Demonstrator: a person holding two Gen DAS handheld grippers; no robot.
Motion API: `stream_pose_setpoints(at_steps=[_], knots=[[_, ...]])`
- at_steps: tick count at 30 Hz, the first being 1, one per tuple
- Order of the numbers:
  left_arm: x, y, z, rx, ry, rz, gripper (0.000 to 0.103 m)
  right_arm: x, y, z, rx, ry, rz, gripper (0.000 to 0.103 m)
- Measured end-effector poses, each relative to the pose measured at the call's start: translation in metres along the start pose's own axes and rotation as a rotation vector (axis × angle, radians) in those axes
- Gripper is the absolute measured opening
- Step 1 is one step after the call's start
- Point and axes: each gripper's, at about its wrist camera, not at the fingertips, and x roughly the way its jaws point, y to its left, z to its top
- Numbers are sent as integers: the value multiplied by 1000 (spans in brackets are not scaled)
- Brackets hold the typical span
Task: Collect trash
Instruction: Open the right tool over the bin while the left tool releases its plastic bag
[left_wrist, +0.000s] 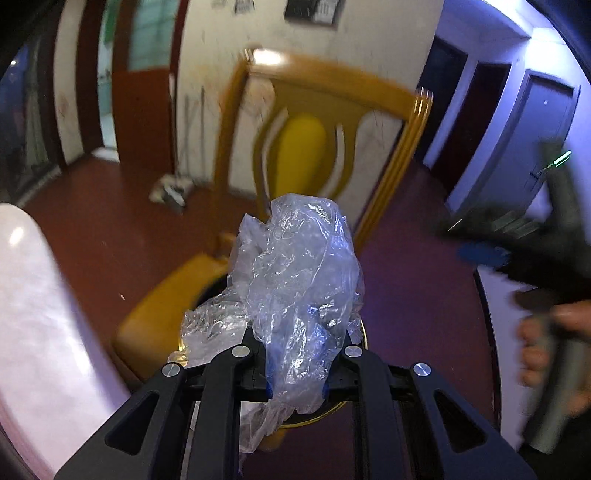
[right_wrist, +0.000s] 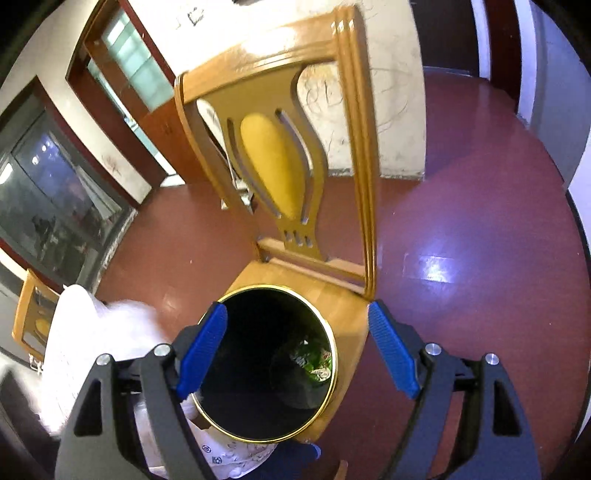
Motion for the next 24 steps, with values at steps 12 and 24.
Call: stream_pose_setpoints(at_steps=[12, 24], knots=[[52, -12, -2, -5, 84, 30, 97, 1, 7, -2, -13, -16, 33, 79], [-5, 9, 3, -44, -29, 131, 97, -4, 30, -10, -67, -27, 65, 79]])
